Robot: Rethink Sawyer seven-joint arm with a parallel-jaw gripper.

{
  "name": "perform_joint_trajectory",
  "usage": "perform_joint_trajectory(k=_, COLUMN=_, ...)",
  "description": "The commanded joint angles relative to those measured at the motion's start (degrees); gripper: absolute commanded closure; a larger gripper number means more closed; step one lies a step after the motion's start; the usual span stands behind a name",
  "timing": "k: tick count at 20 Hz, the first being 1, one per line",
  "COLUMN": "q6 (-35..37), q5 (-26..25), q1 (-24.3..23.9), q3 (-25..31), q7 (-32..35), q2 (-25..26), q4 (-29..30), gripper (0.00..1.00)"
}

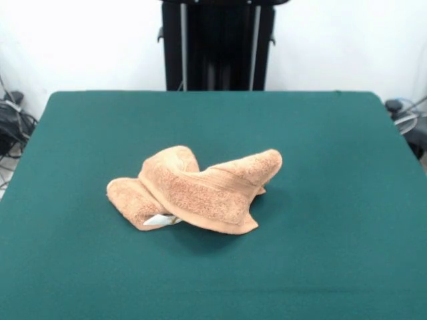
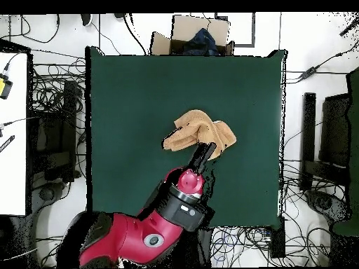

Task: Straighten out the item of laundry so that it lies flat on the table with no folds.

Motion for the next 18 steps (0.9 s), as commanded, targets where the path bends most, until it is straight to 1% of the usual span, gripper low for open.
perform_joint_trajectory(k=1, q6=-6.5, q5=6.3, q1=0.3, q3=-0.2, q7=4.0, q2=-2.8, q4=0.4, gripper=0.0)
perform_joint_trajectory(k=5, q6=-13.6, q5=16.0, q1=-0.6, q3=-0.5, q7=-7.8, q2=-9.3, q4=-3.6, gripper=0.0)
perform_joint_trajectory(k=6, q6=-17.5, q5=22.3, q1=-1.6, q3=-0.8, q7=-14.9, q2=-12.6, q4=-5.9, gripper=0.0)
perform_joint_trajectory(k=7, q6=-20.1, q5=27.1, q1=-2.6, q3=-1.0, q7=-20.5, q2=-14.8, q4=-7.3, gripper=0.0)
perform_joint_trajectory(k=8, q6=-25.5, q5=41.0, q1=-6.1, q3=-1.2, q7=-34.0, q2=-19.2, q4=-10.7, gripper=0.0)
perform_joint_trajectory(k=9, q6=-27.9, q5=49.6, q1=-8.5, q3=-1.1, q7=-41.5, q2=-21.4, q4=-12.1, gripper=0.0)
perform_joint_trajectory(k=10, q6=-28.7, q5=65.1, q1=-12.6, q3=-0.4, q7=-54.8, q2=-24.3, q4=-14.2, gripper=0.0)
perform_joint_trajectory(k=12, q6=-23.8, q5=78.3, q1=-15.9, q3=1.1, q7=-67.2, q2=-26.1, q4=-16.5, gripper=0.0)
perform_joint_trajectory(k=13, q6=-22.3, q5=81.1, q1=-16.5, q3=1.7, q7=-69.0, q2=-26.4, q4=-17.4, gripper=0.0)
perform_joint_trajectory(k=14, q6=-20.4, q5=86.0, q1=-17.5, q3=2.2, q7=-71.4, q2=-26.8, q4=-18.1, gripper=0.0)
perform_joint_trajectory(k=15, q6=-19.0, q5=88.4, q1=-17.9, q3=2.3, q7=-73.0, q2=-27.1, q4=-18.6, gripper=0.0)
perform_joint_trajectory(k=16, q6=-17.9, q5=94.3, q1=-18.7, q3=2.0, q7=-76.4, q2=-27.8, q4=-18.6, gripper=0.0)
perform_joint_trajectory(k=17, q6=-17.5, q5=96.5, q1=-18.4, q3=1.3, q7=-77.4, q2=-28.3, q4=-19.0, gripper=0.0)
perform_joint_trajectory(k=18, q6=-17.3, q5=101.1, q1=-18.2, q3=0.2, q7=-79.1, q2=-29.1, q4=-18.9, gripper=0.0)
